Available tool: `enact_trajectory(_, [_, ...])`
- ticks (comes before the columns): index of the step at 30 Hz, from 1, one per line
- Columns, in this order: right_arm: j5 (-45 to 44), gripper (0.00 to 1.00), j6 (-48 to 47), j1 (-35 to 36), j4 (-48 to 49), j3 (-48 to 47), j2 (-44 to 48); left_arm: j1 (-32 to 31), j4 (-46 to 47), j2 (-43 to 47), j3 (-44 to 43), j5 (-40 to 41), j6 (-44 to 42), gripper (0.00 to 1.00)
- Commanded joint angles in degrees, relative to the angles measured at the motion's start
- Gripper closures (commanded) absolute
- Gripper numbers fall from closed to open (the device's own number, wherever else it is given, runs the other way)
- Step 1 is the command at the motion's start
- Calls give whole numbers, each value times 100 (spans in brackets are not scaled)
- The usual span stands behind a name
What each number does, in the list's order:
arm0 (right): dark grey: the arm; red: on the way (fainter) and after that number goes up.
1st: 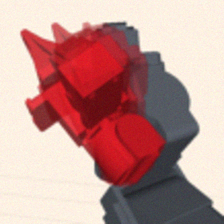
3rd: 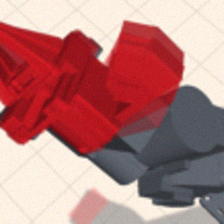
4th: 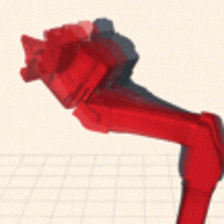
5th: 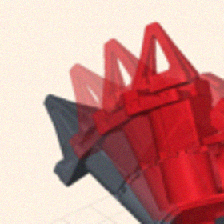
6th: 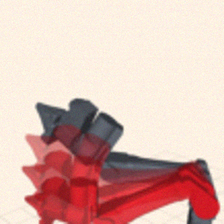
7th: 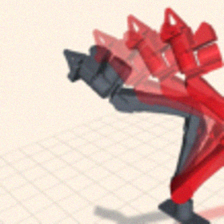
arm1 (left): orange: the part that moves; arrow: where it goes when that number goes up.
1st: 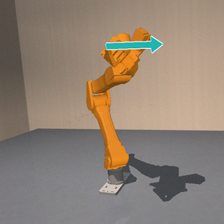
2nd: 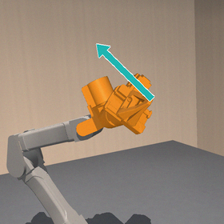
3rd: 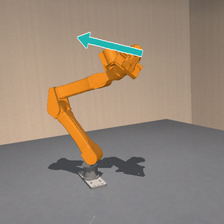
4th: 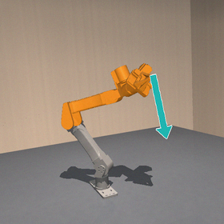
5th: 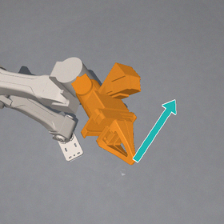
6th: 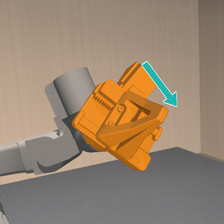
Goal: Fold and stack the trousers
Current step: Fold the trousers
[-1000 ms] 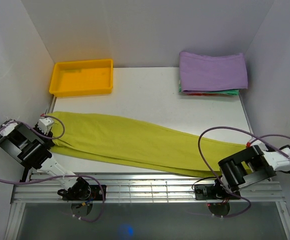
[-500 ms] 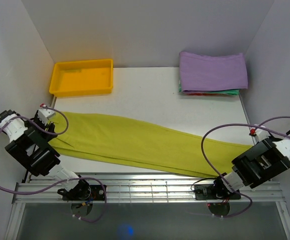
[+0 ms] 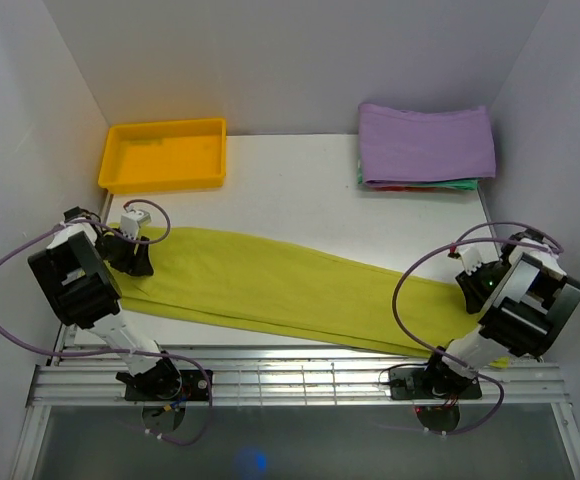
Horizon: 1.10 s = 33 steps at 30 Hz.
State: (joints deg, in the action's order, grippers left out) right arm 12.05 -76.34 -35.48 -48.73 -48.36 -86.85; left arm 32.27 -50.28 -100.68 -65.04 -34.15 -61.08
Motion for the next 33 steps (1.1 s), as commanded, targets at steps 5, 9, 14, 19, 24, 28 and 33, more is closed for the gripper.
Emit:
enact_trajectory(5, [-942, 64, 1384, 410, 1129, -1303, -1834, -282, 721, -522, -36, 541, 1739, 37])
enact_trajectory(9, [-907, 65, 1700, 674, 963, -2358, -2555, -564, 845, -435, 26, 348, 2152, 37])
enact_trajectory(14, [-346, 62, 1658, 1043, 243, -3144, -2339, -801, 125, 256, -79, -694, 1171, 39])
enact_trajectory(19, [690, 49, 1096, 1271, -915, -3259, -1407, -1370, -588, 1515, 245, -1121, -517, 36])
enact_trajectory(24, [825, 55, -169, 1500, -1376, -2355, -159, -1707, -570, 2070, 851, -602, -1519, 42])
enact_trajectory(28, [869, 58, -121, 2358, -1087, -1564, 571, -1768, -528, 2096, 1123, -129, -2100, 46])
enact_trajectory(33, [1009, 59, 1285, 3975, 123, -948, 1108, -1733, -184, 2123, 1405, 479, -2355, 46])
